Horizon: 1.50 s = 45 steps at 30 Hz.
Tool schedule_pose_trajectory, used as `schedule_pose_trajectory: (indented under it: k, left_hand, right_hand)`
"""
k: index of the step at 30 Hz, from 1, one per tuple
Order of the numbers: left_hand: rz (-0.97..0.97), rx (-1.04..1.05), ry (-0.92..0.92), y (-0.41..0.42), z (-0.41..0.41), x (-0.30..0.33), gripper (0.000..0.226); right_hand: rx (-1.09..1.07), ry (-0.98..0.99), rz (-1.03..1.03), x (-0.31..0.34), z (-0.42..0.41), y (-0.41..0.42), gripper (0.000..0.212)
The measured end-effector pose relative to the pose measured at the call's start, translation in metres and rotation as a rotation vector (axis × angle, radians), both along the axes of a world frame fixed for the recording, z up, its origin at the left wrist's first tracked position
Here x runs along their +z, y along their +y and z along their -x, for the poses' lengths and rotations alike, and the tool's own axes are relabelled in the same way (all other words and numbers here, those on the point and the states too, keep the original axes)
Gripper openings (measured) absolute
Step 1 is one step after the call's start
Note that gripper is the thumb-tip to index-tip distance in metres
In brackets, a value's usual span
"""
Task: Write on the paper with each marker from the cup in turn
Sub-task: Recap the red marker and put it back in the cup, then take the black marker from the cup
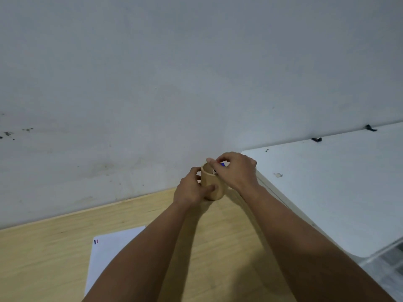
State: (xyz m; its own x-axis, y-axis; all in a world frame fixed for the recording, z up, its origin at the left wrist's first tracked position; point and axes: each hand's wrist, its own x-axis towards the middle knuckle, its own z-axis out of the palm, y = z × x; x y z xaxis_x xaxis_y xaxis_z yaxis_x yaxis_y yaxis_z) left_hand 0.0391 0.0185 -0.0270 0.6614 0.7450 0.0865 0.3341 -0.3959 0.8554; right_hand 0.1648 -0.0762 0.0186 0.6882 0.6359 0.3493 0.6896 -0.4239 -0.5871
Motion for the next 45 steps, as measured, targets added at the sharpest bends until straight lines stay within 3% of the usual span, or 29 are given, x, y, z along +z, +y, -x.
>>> schedule_pose_trajectory:
  k: [6, 13, 20, 25, 28, 31, 33, 36, 38, 41, 45]
  left_hand:
    - [-0.011, 0.006, 0.011, -0.002, 0.002, 0.001, 0.072]
    - [-0.03, -0.011, 0.074, -0.008, 0.006, 0.009, 0.075]
    - [-0.043, -0.014, 0.12, -0.011, 0.023, 0.025, 0.087]
    - [-0.106, 0.013, 0.127, -0.014, 0.053, 0.049, 0.074]
    - [-0.122, 0.038, 0.08, -0.018, 0.08, 0.068, 0.064]
    - [-0.128, 0.07, 0.039, -0.018, 0.113, 0.083, 0.053]
    - [-0.131, 0.105, 0.018, -0.018, 0.138, 0.09, 0.046]
    - [-0.136, 0.18, -0.011, -0.018, 0.179, 0.091, 0.037]
    - [-0.129, 0.227, -0.015, -0.017, 0.208, 0.085, 0.034]
    - [-0.065, 0.29, -0.063, -0.013, 0.252, 0.074, 0.043]
    - [0.014, 0.367, -0.155, -0.005, 0.302, 0.069, 0.054]
  right_hand:
    - [0.04, -0.011, 0.119, 0.003, -0.001, -0.009, 0.027]
    - [0.031, -0.021, 0.149, 0.019, 0.01, -0.006, 0.022]
    - [0.001, -0.043, -0.088, 0.06, 0.021, -0.014, 0.034]
    - [0.001, -0.131, -0.399, 0.103, 0.041, -0.027, 0.035]
    - [0.024, 0.018, -0.642, 0.121, 0.061, -0.031, 0.034]
    - [0.091, 0.25, -0.732, 0.127, 0.09, -0.034, 0.036]
    - [0.156, 0.338, -0.661, 0.119, 0.113, -0.032, 0.034]
    - [0.201, 0.41, -0.396, 0.094, 0.151, -0.023, 0.036]
    - [0.26, 0.614, -0.239, 0.076, 0.18, -0.018, 0.039]
    - [0.419, 0.8, -0.091, 0.048, 0.221, -0.016, 0.044]
    - [0.6, 0.872, -0.075, 0.025, 0.263, -0.011, 0.029]
